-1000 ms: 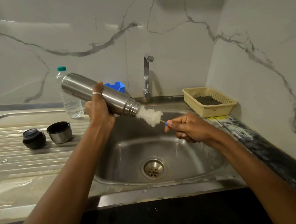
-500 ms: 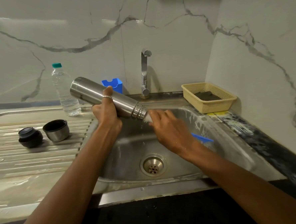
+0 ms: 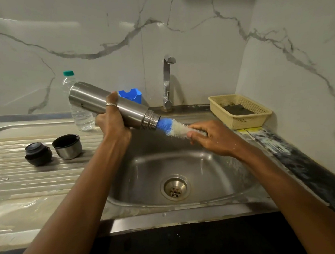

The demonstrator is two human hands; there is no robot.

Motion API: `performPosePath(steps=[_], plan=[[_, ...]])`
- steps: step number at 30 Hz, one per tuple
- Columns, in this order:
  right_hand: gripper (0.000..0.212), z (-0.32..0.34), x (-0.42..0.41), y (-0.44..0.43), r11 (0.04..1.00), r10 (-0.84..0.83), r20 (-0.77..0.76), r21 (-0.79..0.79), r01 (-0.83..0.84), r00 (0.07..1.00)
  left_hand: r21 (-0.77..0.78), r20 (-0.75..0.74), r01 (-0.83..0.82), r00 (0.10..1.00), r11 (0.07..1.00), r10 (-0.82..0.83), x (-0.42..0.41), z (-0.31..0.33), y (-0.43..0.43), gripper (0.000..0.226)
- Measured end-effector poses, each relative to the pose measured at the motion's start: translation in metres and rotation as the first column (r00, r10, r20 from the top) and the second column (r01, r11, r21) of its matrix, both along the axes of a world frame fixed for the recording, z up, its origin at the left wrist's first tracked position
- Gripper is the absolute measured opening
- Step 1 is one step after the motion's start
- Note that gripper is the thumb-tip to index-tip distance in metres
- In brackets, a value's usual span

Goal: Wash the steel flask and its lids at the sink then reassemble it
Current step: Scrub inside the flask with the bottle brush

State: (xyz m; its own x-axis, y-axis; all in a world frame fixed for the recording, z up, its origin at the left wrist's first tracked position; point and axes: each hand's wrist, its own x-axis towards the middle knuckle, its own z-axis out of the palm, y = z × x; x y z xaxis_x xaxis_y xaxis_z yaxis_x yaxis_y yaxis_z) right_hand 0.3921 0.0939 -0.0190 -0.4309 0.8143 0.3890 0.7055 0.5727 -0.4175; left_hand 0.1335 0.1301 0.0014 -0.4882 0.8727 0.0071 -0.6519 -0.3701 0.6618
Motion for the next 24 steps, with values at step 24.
performPosePath(steps=[24], plan=[[0.024,0.004,0.020,0.002,1.000,-0.011,-0.103,-0.027,0.008,0.995,-0.027,0.023,-0.063,0.998,0.998,0.064,0.002,0.000,0.004,0.058]])
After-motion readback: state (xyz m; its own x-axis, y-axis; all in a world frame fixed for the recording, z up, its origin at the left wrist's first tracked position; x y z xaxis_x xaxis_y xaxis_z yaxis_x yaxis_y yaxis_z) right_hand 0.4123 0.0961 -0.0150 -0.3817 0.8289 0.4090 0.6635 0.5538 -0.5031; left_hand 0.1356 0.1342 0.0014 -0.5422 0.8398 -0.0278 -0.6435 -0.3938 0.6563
